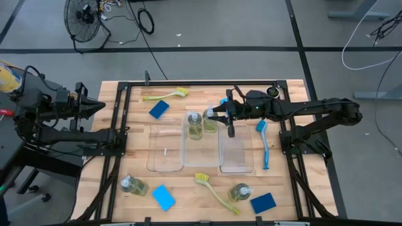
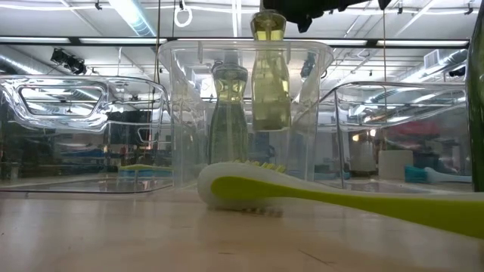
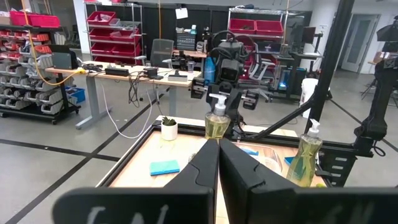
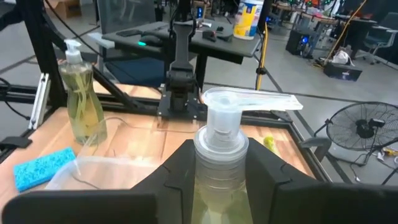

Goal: Pick & Place Kitchen Sink Supplies
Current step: Put the transparent dishwashing liquid dispenser into the middle transparent bin, then put the blue sponge wipe into the right transparent bin

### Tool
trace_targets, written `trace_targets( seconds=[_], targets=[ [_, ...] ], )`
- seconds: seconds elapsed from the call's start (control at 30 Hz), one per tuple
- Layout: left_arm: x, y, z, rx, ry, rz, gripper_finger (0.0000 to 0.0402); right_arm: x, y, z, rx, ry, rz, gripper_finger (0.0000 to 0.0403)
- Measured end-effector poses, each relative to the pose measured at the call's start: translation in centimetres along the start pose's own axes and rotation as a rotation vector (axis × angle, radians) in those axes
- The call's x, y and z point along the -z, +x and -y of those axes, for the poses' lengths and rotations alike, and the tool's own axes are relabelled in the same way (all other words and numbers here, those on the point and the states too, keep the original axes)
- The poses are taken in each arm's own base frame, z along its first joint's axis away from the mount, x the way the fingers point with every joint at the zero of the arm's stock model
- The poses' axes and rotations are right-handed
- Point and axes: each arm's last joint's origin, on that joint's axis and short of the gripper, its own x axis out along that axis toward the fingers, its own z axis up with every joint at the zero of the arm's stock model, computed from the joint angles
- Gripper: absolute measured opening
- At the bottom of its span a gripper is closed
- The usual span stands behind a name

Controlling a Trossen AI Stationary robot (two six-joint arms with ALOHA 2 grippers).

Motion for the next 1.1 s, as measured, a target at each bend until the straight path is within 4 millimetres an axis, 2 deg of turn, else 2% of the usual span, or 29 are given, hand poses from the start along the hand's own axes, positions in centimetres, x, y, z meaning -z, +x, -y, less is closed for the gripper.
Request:
trace_targets(
  seconds=[0.13, 0.33, 0.43, 1.1],
  targets=[
    [0.0, 0.0, 0.0, 0.0, 0.0, 0.0, 0.0018, 0.31, 0.03, -0.02, 0.0, 0.008, -0.009, 0.01],
    [-0.01, -0.01, 0.0, 0.0, 0.0, 0.0, 0.0018, 0.51, -0.04, -0.01, 0.001, 0.028, -0.017, 0.0174],
    [0.0, 0.0, 0.0, 0.0, 0.0, 0.0, 0.0018, 0.72, 0.1, 0.05, 0.008, 0.037, -0.028, 0.0195],
    [0.0, -0.01, 0.0, 0.0, 0.0, 0.001, 0.0018, -0.06, -0.08, 0.31, 0.022, 0.035, 0.031, 0.0192]
  ],
)
